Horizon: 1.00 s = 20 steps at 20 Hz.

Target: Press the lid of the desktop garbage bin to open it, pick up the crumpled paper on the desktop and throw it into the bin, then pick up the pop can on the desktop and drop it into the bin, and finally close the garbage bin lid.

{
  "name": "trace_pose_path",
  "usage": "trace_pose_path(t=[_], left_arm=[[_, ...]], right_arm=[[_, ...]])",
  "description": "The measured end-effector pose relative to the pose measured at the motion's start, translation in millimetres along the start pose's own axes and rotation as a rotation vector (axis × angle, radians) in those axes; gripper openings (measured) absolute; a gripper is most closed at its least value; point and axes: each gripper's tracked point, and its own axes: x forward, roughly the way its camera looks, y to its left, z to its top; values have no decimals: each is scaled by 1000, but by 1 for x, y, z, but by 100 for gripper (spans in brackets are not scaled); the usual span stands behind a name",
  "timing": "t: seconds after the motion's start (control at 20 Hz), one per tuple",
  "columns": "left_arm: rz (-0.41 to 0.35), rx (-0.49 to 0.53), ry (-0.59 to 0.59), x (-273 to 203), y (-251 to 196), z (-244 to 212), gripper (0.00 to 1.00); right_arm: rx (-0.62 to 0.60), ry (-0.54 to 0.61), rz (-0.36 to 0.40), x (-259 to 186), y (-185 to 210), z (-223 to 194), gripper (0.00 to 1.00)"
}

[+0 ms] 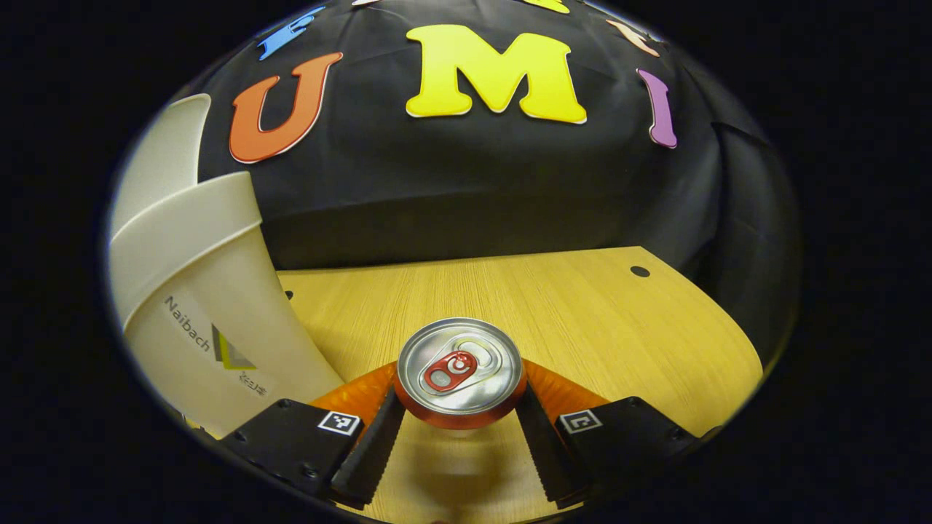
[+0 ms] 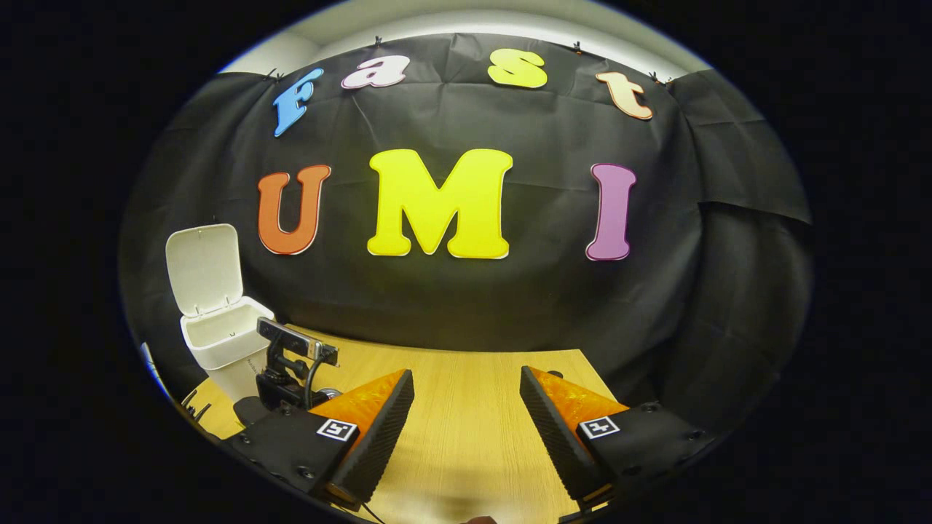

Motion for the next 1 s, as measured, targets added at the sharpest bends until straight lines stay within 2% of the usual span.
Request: trace_pose_path(t=[0.35,0.4,0.45,0.65,0.9,0.95,1.0], left_arm=[[20,2,-141,-44,11,67,83],[22,-6,-159,-50,15,76,89],[26,-13,-179,-59,20,85,83],[50,-21,-250,-82,34,116,83],[121,-22,-343,-107,67,157,83],[138,-23,-356,-111,76,163,89],[155,-25,-369,-115,84,168,83]], right_arm=[[23,-9,19,0,3,2,92],[28,-10,23,1,3,2,95],[30,-9,25,2,4,2,94],[36,-10,35,5,9,3,94],[32,-7,52,9,18,1,94],[32,-7,57,10,20,2,94],[32,-8,59,11,23,3,94]])
